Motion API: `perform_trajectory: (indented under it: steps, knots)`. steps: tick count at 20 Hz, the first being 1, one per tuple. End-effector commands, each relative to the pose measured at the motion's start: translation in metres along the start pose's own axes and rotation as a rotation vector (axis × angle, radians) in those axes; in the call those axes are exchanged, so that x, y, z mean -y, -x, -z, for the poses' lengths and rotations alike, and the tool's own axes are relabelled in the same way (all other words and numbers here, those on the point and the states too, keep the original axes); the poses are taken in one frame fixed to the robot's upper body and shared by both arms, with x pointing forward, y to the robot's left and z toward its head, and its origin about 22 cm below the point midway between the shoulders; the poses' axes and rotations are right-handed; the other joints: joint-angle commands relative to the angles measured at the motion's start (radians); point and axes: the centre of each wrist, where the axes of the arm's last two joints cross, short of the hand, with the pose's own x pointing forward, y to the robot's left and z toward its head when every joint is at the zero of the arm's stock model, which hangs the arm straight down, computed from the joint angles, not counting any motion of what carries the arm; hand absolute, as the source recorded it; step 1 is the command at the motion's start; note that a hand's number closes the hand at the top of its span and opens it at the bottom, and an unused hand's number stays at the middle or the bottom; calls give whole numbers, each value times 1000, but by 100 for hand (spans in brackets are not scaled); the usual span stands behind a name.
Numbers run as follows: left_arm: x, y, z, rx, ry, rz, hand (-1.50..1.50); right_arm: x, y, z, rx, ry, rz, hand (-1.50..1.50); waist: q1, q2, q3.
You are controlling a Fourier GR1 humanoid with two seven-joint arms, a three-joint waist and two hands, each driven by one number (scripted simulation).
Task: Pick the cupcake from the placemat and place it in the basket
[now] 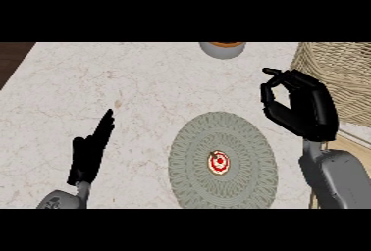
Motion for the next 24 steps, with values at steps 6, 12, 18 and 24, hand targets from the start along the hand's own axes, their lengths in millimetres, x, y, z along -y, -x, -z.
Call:
perform_trajectory:
  steps: [6, 12, 18, 24]
  knots:
    - [-32, 46, -19, -315, -9, -14, 0, -130, 6, 11, -195, -21, -237, -150, -27, -10, -5]
    - [-43, 48, -29, -336, -45, -34, 0, -81, -5, 47, -341, 30, -737, -150, -68, -34, -11]
    - [-44, 50, -38, -348, -50, -46, 0, -87, -88, 84, -441, -90, -1008, -150, -90, -40, -4]
    - [-50, 56, -40, -351, -70, -68, 0, -101, -144, 90, -628, -344, -1086, -150, -107, -31, -2]
